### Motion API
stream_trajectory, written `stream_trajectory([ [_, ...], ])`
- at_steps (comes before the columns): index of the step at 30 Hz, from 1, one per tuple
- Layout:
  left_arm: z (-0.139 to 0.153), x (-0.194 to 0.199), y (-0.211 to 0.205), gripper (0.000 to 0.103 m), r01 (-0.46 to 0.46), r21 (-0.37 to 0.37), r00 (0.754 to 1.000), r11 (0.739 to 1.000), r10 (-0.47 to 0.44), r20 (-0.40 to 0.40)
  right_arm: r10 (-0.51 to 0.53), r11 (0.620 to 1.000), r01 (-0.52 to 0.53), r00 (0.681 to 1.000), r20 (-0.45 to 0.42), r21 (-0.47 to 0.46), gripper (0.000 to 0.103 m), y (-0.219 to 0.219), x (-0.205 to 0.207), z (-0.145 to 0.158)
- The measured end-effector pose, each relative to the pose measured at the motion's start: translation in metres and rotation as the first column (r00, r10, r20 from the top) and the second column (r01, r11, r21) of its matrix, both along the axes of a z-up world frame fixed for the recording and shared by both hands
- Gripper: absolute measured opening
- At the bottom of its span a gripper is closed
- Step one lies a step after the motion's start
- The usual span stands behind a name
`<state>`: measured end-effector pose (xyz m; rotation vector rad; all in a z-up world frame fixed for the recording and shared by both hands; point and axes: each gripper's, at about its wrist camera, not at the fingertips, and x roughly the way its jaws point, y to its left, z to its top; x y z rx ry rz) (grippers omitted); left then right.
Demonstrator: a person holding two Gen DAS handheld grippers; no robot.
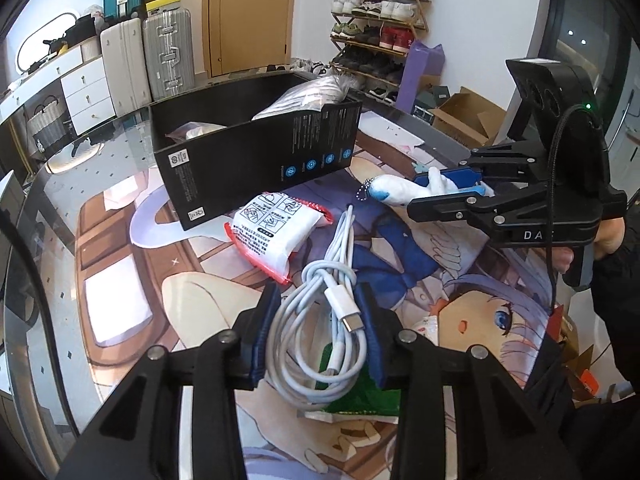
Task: Organize soft objects
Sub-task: 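Lift the plush toy and cable and carry both toward the black box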
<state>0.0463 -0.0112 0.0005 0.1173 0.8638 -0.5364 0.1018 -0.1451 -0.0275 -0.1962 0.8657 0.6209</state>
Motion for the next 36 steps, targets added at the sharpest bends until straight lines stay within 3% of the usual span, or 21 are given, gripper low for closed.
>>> stream_trajectory([
  [18,0.021,-0.012,0.008,0.031,-0.007,-0.029,0.999,1.0,0.008,0.041,0.001,1.0,-0.002,0.999,0.049,0.025,0.032,-0.008,-0.012,0.026],
  [26,-0.002,-0.011,-0.005,0.032,0.027,0.035,1.0,0.999,-0.027,-0.011,0.007,1.0,-0.007,0.999,0.032,0.025,0.032,-0.007,-0.013,0.021],
  [35,-0.012,0.001,-0.013,0.039,0.021,0.051,0.999,0.998,-0.02,-0.032,0.006,1.0,-0.007,1.0,0.025,0.025,0.032,-0.008,-0.012,0.017],
  [36,-0.012,0.003,-0.013,0.044,0.017,0.051,0.999,0.999,-0.015,-0.034,0.007,1.0,-0.007,1.0,0.025,0.024,0.032,-0.007,-0.012,0.017],
])
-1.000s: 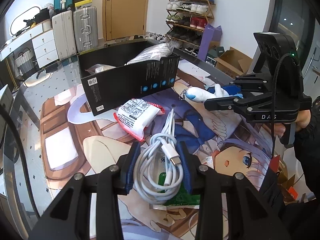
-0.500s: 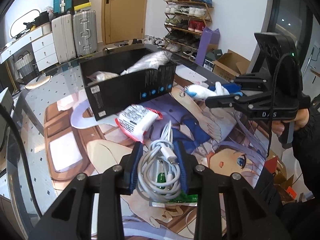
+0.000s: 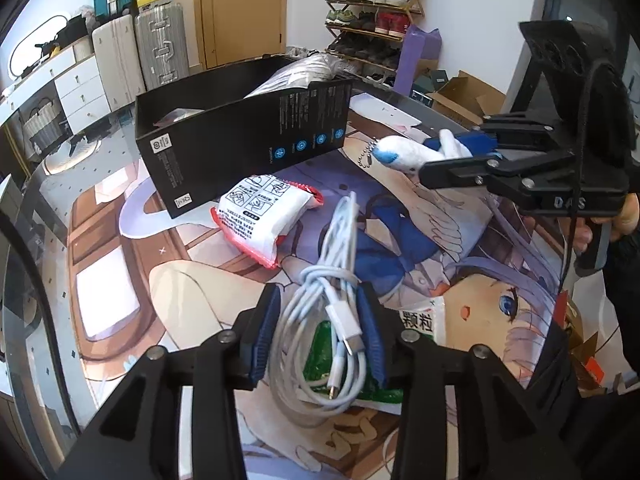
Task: Organize soft objects
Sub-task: 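Lift the plush toy and cable and carry both toward the black box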
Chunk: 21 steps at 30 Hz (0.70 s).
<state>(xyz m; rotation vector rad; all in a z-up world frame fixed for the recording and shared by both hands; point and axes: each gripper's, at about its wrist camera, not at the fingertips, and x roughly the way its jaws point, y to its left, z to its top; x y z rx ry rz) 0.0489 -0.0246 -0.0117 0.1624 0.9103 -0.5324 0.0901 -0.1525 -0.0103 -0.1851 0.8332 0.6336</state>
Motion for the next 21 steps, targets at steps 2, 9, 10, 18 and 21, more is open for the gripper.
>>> stream_trajectory([
  [2,-0.001,0.003,-0.002,0.046,-0.001,0.0,1.0,1.0,0.001,0.0,0.001,1.0,-0.001,1.0,-0.003,0.0,0.032,0.0,0.001,-0.002],
  [9,-0.006,0.009,-0.011,0.044,0.017,0.018,1.0,1.0,-0.017,0.001,-0.003,1.0,0.003,1.0,-0.009,0.001,0.032,-0.002,0.003,-0.006],
  [10,-0.007,0.008,-0.014,0.038,0.027,0.02,1.0,0.999,-0.027,0.001,-0.003,1.0,0.003,1.0,-0.01,0.001,0.032,-0.002,0.003,-0.007],
  [18,-0.002,-0.004,-0.015,0.03,0.065,0.006,0.998,0.998,-0.065,0.017,-0.01,1.0,0.01,1.0,-0.004,0.007,0.032,-0.004,0.003,-0.006],
  [21,0.002,-0.007,-0.007,0.03,0.047,-0.018,0.999,0.999,-0.046,0.022,-0.008,1.0,0.008,1.0,0.001,0.011,0.032,-0.004,0.002,-0.004],
])
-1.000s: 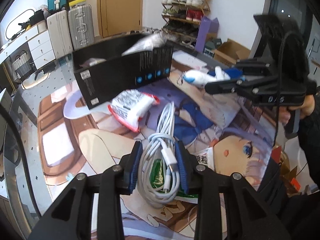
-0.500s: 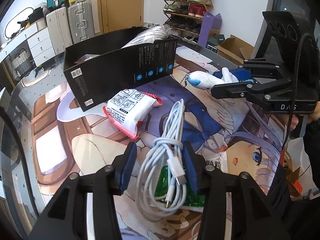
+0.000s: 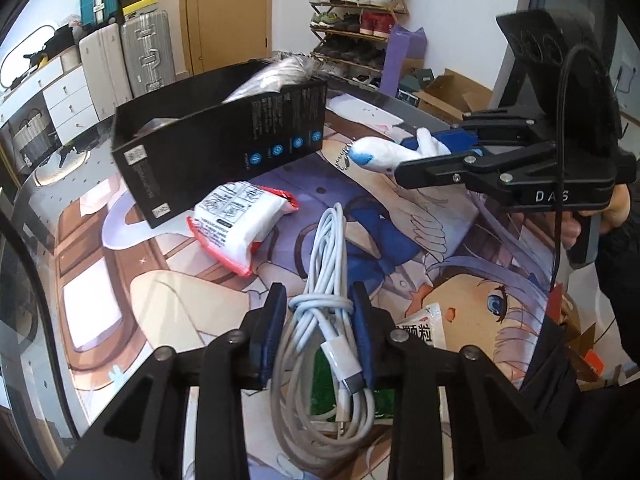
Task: Organize soft objects
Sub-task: 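Lift the plush toy and cable and carry both toward the black box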
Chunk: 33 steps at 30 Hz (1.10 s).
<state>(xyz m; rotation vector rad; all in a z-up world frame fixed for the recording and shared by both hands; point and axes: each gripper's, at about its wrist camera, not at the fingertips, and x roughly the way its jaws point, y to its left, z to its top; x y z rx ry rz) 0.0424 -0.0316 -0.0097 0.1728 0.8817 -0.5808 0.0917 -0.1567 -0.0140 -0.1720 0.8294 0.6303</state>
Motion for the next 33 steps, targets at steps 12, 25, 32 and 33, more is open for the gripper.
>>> stream_trajectory([
  [12,0.03,0.007,0.029,0.03,-0.093,-0.085,0.994,0.992,0.097,0.043,0.011,0.999,-0.013,0.999,0.048,0.032,0.032,0.004,-0.003,0.029],
  [25,0.07,0.033,0.047,0.031,-0.171,-0.141,0.975,0.975,0.188,0.12,0.017,0.999,-0.022,0.994,0.111,0.047,0.032,0.016,0.006,0.068],
  [32,0.083,0.053,0.047,0.031,-0.211,-0.142,0.959,0.967,0.233,0.16,0.007,0.999,-0.013,0.992,0.125,0.047,0.032,0.026,0.02,0.084],
  [33,0.084,0.055,0.046,0.031,-0.214,-0.139,0.958,0.967,0.236,0.165,0.006,0.999,-0.012,0.992,0.125,0.047,0.032,0.028,0.023,0.087],
])
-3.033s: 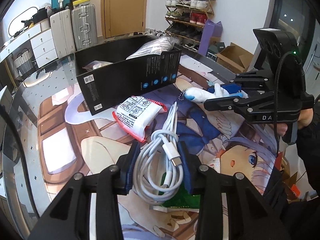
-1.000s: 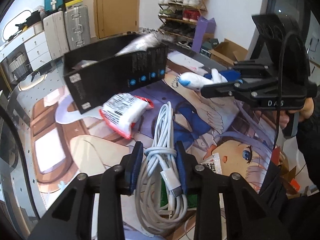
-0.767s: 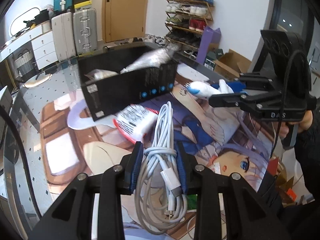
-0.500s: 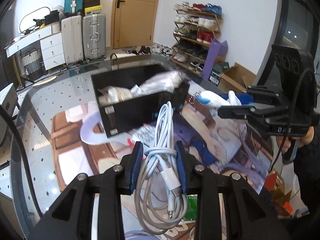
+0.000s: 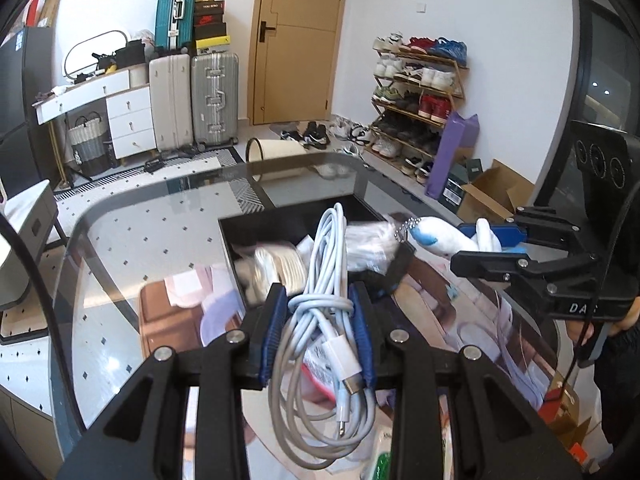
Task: Organize soft objects
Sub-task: 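Lift the plush toy and cable and carry both toward the black box, then lower the plush toy and cable into the box and open both tools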
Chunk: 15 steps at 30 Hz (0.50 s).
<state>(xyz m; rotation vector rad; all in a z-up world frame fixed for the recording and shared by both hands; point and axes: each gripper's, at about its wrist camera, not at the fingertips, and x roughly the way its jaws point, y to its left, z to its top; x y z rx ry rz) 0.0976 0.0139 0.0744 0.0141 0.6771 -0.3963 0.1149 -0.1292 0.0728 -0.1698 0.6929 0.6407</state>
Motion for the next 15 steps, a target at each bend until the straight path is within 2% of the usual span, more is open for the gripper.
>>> stream_trajectory([
  [8,0.009,0.025,-0.004,0.031,-0.029,0.014,0.999,0.999,0.029,0.025,-0.007,1.0,0.007,1.0,0.002,-0.008,0.032,0.007,0.025,0.012],
  [15,0.01,0.047,-0.008,0.031,-0.041,0.025,0.999,0.999,0.04,0.028,-0.01,0.999,0.009,1.0,-0.018,-0.037,0.032,0.01,0.05,0.01],
])
